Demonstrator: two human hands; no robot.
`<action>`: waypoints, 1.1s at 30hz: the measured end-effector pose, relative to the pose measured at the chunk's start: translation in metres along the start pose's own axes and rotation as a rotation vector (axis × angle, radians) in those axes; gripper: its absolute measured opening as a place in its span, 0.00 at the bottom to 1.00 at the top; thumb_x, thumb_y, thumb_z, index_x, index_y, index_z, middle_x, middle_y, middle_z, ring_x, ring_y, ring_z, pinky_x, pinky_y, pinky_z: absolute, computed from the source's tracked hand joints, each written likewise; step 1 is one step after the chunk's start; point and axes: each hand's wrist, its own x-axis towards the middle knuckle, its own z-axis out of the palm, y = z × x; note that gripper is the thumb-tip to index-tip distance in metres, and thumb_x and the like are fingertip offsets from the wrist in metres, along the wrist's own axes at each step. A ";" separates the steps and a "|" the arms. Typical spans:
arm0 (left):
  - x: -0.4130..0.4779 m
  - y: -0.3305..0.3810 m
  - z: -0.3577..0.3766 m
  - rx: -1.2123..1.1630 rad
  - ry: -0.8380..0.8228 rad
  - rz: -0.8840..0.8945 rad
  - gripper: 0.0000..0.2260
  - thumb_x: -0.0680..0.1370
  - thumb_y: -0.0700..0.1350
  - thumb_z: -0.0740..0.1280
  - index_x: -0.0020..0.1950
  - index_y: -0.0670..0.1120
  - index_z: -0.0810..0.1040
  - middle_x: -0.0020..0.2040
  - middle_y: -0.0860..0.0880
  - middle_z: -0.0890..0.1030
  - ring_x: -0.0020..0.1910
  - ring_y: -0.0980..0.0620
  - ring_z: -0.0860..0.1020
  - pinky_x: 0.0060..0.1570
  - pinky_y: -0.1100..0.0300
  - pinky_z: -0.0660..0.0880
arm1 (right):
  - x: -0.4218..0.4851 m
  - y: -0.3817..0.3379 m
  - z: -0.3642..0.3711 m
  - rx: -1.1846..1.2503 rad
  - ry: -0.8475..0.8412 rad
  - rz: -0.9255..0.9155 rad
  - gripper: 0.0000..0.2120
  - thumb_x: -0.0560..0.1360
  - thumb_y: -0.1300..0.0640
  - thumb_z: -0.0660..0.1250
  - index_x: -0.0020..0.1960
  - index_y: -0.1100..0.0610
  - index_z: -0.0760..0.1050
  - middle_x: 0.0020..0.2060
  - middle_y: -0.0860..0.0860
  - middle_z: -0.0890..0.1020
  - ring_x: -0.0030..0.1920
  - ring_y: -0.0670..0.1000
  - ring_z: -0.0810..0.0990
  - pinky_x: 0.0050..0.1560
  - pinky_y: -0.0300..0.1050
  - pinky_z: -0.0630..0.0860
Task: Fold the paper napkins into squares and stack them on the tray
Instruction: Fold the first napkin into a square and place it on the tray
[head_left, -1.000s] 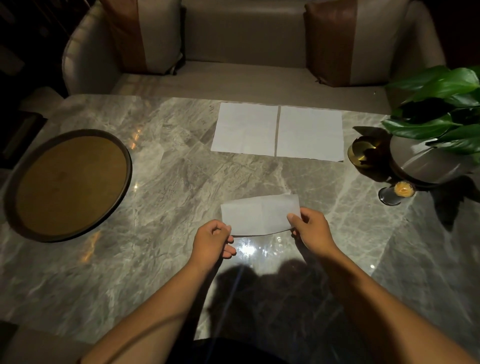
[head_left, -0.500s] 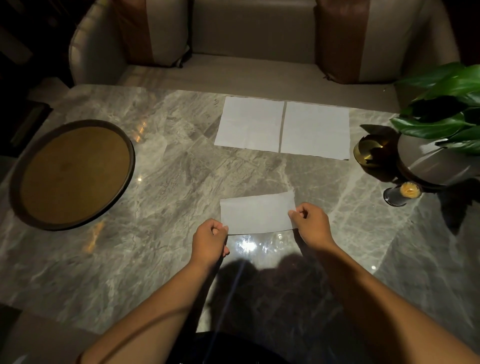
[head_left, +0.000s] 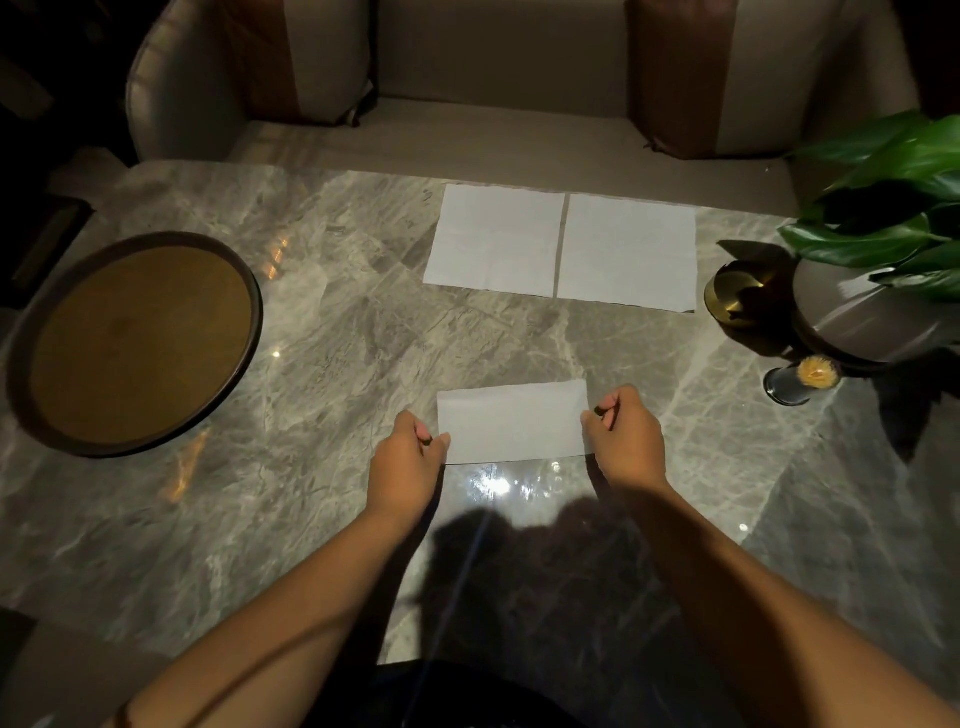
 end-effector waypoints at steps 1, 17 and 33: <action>0.001 0.004 -0.001 0.009 -0.010 0.068 0.09 0.77 0.46 0.70 0.45 0.46 0.71 0.35 0.51 0.76 0.34 0.53 0.75 0.33 0.59 0.69 | -0.002 -0.004 0.000 -0.050 0.022 -0.073 0.06 0.78 0.55 0.67 0.47 0.52 0.70 0.40 0.48 0.77 0.39 0.48 0.76 0.38 0.45 0.73; 0.017 0.010 0.012 0.627 -0.292 0.505 0.29 0.80 0.56 0.65 0.78 0.51 0.61 0.81 0.46 0.56 0.79 0.42 0.53 0.70 0.42 0.61 | 0.000 -0.008 0.035 -0.660 -0.348 -0.594 0.34 0.79 0.42 0.65 0.80 0.50 0.57 0.81 0.51 0.55 0.81 0.54 0.50 0.79 0.57 0.47; 0.023 0.013 -0.003 0.633 -0.289 0.519 0.29 0.81 0.55 0.63 0.80 0.52 0.57 0.82 0.48 0.50 0.80 0.44 0.49 0.74 0.40 0.57 | 0.014 -0.002 0.005 -0.468 -0.186 -0.473 0.31 0.77 0.45 0.69 0.75 0.54 0.64 0.73 0.53 0.69 0.72 0.56 0.65 0.73 0.56 0.65</action>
